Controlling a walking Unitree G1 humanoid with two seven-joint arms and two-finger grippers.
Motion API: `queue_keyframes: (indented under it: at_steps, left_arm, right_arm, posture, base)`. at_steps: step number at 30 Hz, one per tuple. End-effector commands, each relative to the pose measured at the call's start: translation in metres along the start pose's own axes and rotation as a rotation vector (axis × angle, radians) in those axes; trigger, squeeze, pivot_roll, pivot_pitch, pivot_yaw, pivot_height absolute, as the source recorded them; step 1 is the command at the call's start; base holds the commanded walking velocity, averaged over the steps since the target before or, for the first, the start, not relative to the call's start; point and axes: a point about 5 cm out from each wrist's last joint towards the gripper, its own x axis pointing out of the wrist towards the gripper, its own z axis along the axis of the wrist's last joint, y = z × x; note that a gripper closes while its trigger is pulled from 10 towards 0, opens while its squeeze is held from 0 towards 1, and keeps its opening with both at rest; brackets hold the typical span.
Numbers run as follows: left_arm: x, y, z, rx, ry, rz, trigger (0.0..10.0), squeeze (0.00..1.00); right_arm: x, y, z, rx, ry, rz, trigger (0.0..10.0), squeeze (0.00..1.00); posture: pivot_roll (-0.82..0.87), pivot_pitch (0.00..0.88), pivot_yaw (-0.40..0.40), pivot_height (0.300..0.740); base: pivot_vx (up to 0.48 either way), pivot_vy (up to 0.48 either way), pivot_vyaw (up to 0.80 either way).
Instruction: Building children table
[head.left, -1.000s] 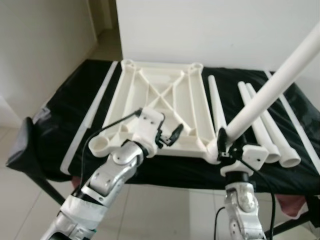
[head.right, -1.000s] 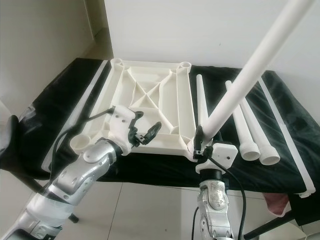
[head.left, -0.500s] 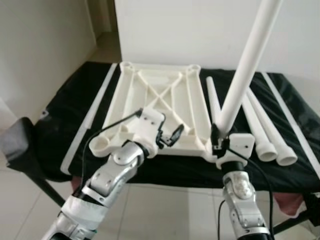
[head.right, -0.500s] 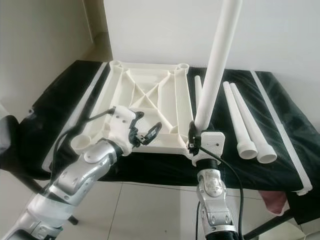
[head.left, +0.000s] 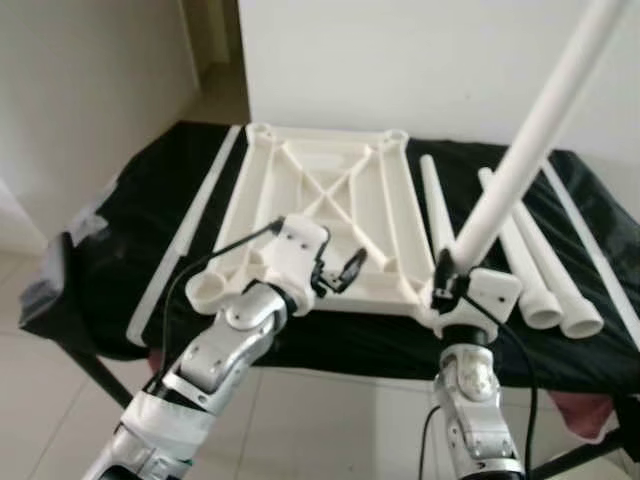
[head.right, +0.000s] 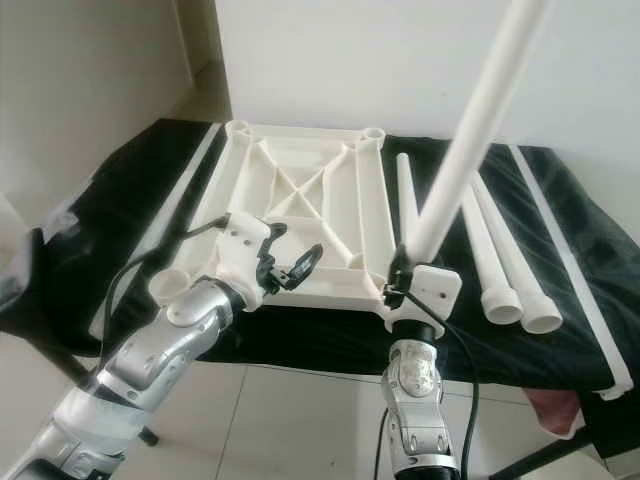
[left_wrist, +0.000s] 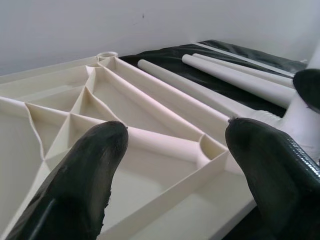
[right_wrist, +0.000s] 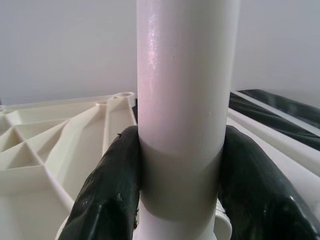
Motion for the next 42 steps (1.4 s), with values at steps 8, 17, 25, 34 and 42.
queue_keyframes:
  at_steps: [8, 17, 25, 34, 42]
  left_arm:
    - [-0.001, -0.009, 0.001, 0.006, 0.004, -0.188, 10.0, 0.00]
    - [-0.001, -0.008, 0.001, 0.004, 0.004, -0.182, 10.0, 0.00]
    - [-0.001, -0.008, 0.001, 0.002, 0.002, -0.183, 10.0, 0.00]
    - [0.000, -0.008, 0.001, 0.004, 0.001, -0.185, 10.0, 0.00]
    - [0.003, -0.010, 0.002, 0.000, -0.005, -0.193, 10.0, 0.00]
  right_arm:
    - [-0.014, -0.023, -0.040, -0.105, 0.222, -0.090, 10.0, 0.00]
    - [-0.016, -0.021, -0.037, -0.113, 0.188, -0.085, 10.0, 0.00]
    - [-0.018, -0.024, -0.041, -0.030, 0.224, -0.123, 10.0, 0.00]
    - [-0.012, -0.015, -0.015, -0.071, 0.048, -0.057, 10.0, 0.00]
    - [-0.013, -0.015, -0.015, -0.071, 0.046, -0.048, 10.0, 0.00]
  posture:
    - [0.02, 0.052, 0.002, 0.740]
    - [0.02, 0.054, 0.000, 0.740]
    - [0.02, 0.052, -0.001, 0.740]
    - [0.02, 0.047, 0.002, 0.740]
    - [0.01, 0.037, 0.001, 0.740]
  base:
    - [0.000, 0.000, 0.00]
    - [0.000, 0.000, 0.00]
    - [0.000, 0.000, 0.00]
    - [0.000, 0.000, 0.00]
    - [0.000, 0.000, 0.00]
